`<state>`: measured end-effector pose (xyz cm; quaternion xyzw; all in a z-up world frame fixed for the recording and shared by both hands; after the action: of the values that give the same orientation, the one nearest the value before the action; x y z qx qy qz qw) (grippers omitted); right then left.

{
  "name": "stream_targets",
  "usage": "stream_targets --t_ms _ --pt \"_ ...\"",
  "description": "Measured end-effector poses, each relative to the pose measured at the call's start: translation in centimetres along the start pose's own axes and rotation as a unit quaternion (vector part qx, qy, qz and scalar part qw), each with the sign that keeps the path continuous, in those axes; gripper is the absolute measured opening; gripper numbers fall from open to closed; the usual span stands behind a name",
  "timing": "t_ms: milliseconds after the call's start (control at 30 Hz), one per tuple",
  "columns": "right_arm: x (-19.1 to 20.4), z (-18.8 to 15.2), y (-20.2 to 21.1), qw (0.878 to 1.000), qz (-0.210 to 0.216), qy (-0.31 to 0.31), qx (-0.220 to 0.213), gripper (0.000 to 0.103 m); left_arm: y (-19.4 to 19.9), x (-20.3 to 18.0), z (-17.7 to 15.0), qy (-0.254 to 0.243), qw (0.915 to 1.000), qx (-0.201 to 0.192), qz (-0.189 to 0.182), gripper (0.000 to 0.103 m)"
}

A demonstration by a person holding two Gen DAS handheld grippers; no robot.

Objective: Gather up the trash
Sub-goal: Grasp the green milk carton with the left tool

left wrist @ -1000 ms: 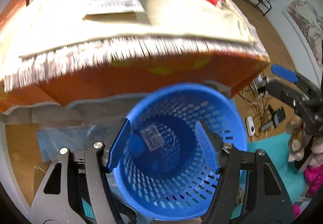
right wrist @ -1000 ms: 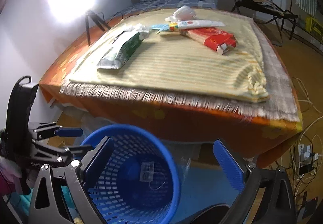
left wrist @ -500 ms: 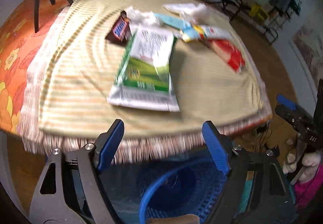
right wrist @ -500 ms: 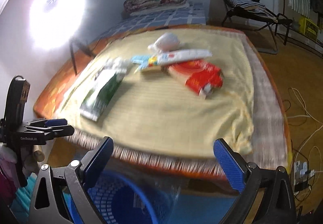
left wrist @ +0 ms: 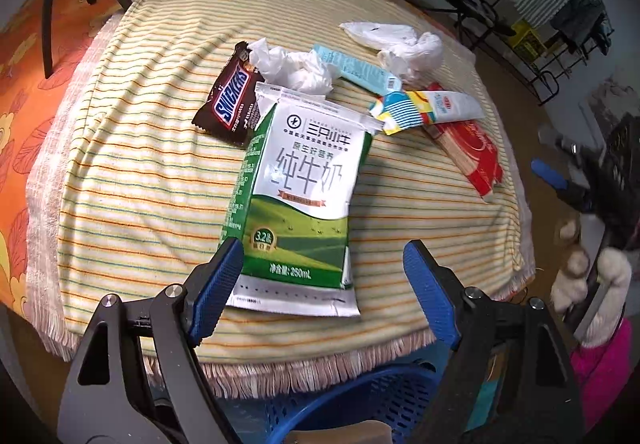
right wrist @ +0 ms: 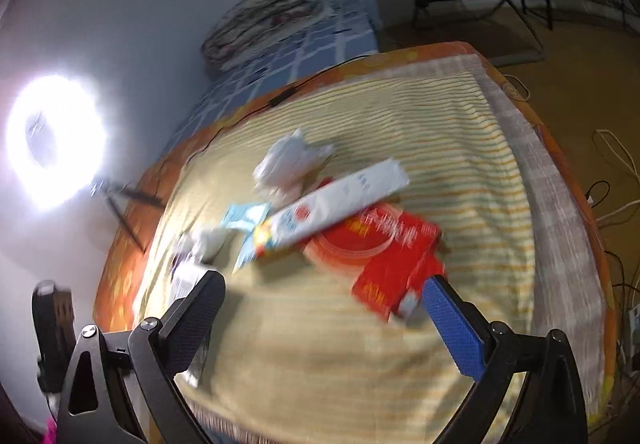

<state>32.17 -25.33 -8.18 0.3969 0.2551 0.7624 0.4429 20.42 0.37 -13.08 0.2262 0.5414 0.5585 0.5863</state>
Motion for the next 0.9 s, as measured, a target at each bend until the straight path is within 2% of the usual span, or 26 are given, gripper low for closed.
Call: stream_targets --t_ms 267,400,500,667,900 --pt "-3.1 3.5 -4.4 0.999 -0.027 -0.028 0.008 0.099 -1.4 -0.8 1.1 -0.013 0.9995 0.004 0.027 0.084" --pt "-4.9 4.1 -6.5 0.998 -0.012 -0.066 0.02 0.096 -2.0 -1.2 1.6 -0.031 0.998 0.002 0.056 0.085" --pt "-5.4 4.1 -7.8 0.996 0.0 -0.083 0.028 0.09 -2.5 -1.3 2.0 -0.045 0.9962 -0.001 0.075 0.089" --pt "-5.6 4.2 -9.0 0.997 -0.006 -0.076 0.03 0.084 -3.7 -0.9 2.6 -0.052 0.993 0.001 0.106 0.089" --pt "-4.9 4.7 -9.6 0.996 0.016 -0.08 0.026 0.07 -5.5 0.3 2.9 -0.035 0.9939 0.017 0.103 0.089"
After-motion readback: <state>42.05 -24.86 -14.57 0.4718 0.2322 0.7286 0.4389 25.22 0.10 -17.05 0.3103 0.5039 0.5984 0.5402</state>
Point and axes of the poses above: each gripper's, at about its wrist camera, not at the fingertips, and y roughly against the way its jaws point, x to its left, z to its top, the point moved 9 cm from there along -y, roughly the way its jaws point, and after that the axes turned 6 degrees about y, right-handed, at the moved point
